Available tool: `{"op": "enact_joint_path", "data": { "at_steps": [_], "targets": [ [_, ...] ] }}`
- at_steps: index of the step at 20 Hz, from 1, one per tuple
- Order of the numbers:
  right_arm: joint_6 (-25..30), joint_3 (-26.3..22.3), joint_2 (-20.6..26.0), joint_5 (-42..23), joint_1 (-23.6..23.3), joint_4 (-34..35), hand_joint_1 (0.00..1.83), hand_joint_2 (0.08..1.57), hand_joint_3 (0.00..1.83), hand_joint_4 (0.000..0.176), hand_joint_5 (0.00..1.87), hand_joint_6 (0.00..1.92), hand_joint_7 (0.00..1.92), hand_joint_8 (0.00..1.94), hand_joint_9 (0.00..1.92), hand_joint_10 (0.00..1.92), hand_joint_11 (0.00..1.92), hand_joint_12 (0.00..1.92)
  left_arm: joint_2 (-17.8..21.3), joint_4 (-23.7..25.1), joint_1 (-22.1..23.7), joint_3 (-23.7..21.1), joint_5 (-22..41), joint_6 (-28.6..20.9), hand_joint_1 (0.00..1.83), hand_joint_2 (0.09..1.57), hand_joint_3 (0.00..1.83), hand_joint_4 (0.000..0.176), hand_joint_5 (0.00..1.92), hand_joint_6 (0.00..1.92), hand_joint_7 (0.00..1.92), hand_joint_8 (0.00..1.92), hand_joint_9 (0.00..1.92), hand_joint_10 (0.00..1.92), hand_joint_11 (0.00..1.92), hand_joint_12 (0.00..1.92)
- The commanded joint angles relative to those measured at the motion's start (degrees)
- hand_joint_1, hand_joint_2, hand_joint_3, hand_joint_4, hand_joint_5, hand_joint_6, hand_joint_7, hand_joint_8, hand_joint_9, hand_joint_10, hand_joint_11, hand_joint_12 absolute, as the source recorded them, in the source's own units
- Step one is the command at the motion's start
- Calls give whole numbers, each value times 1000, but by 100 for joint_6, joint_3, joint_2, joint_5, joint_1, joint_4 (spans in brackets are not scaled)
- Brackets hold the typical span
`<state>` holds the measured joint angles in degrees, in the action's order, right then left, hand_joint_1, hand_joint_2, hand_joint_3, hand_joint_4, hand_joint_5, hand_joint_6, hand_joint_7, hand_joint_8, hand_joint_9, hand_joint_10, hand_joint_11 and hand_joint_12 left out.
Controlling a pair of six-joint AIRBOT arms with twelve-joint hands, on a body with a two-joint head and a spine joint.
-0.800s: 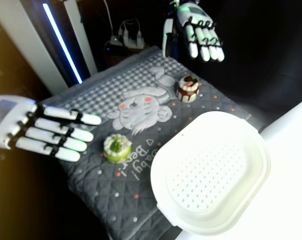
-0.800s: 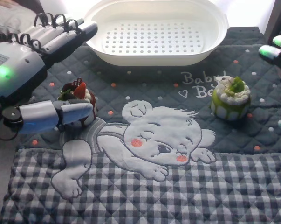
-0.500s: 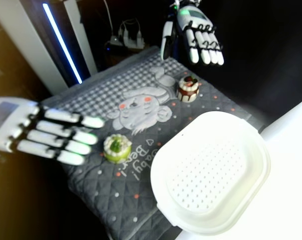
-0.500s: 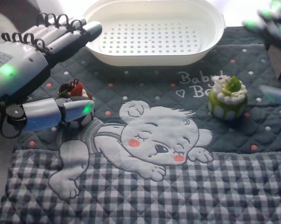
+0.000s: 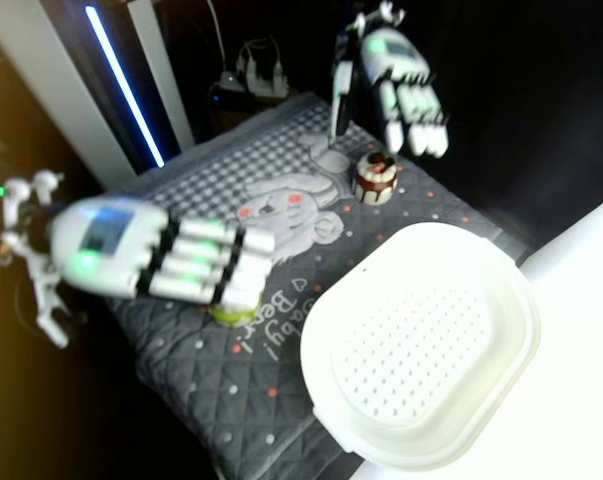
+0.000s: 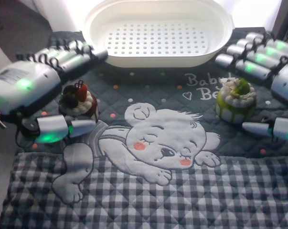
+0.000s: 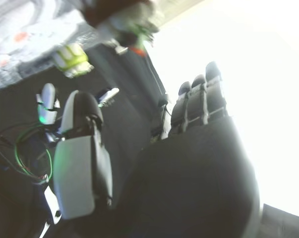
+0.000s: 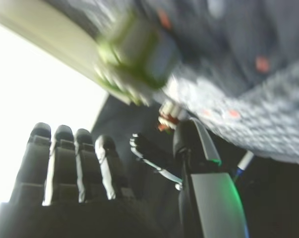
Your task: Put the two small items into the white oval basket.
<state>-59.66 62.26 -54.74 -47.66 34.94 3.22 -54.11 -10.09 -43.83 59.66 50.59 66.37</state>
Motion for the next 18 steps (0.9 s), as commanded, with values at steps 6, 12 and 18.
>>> {"op": "enact_joint_path", "data": {
  "at_steps": [6, 12, 18],
  "targets": [
    [0, 265, -214, -273, -129, 90, 739, 1174, 7, 30, 0, 0, 0, 0, 0, 0, 0, 0, -563, -510, 111, 580, -124, -4, 1007, 1113, 0, 0, 170, 28, 27, 7, 85, 45, 0, 1264],
    [0, 328, -281, -166, -196, 90, 1004, 1250, 1, 0, 457, 98, 500, 64, 324, 644, 0, 1509, -678, -675, 73, 703, -228, -33, 1158, 1271, 3, 0, 661, 1324, 695, 1545, 726, 1850, 857, 1909],
    [0, 314, -284, -167, -197, 75, 1241, 1334, 4, 0, 608, 1884, 603, 1700, 946, 1919, 1103, 1921, -474, -522, -18, 483, 253, -75, 1312, 1283, 2, 0, 454, 1919, 631, 1607, 620, 1921, 643, 1921]
  ]
}}
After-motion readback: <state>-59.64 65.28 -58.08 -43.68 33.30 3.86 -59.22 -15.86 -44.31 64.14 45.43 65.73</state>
